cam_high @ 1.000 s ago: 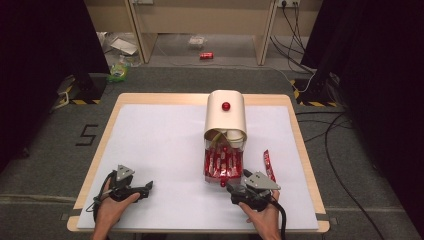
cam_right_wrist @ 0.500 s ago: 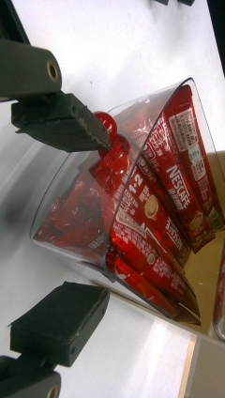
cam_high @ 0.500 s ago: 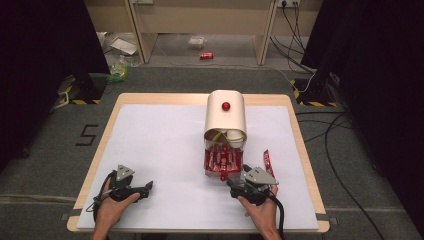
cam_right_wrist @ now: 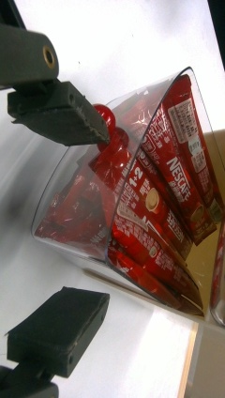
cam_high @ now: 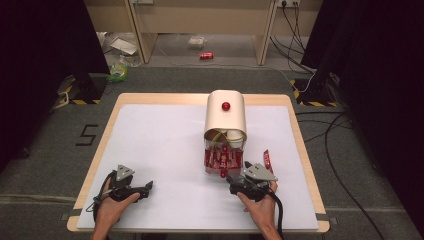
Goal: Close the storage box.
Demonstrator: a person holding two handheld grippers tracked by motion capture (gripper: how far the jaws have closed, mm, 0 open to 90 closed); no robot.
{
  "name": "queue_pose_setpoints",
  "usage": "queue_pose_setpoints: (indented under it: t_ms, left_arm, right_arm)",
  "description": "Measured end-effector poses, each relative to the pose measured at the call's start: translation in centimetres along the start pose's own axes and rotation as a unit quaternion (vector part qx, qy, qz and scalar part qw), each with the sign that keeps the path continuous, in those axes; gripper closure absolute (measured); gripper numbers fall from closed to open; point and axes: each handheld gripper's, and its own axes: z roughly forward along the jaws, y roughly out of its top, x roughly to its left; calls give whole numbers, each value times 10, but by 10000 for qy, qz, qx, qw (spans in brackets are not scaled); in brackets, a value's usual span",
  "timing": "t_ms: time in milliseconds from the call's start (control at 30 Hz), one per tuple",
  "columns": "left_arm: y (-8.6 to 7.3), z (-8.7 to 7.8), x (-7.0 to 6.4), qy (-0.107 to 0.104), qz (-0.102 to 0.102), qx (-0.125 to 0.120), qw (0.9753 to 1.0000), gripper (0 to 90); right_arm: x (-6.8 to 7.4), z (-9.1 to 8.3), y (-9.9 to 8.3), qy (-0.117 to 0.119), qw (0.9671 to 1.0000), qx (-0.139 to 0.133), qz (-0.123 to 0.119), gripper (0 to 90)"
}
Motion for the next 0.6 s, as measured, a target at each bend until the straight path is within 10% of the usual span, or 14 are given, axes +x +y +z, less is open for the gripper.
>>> queue_pose_setpoints:
  t_ms: [600]
  left_arm:
    - [0,0,0,4,-4,1,10000,108]
  right_arm:
    - [-5,8,5,-112,9999,-39,94,153]
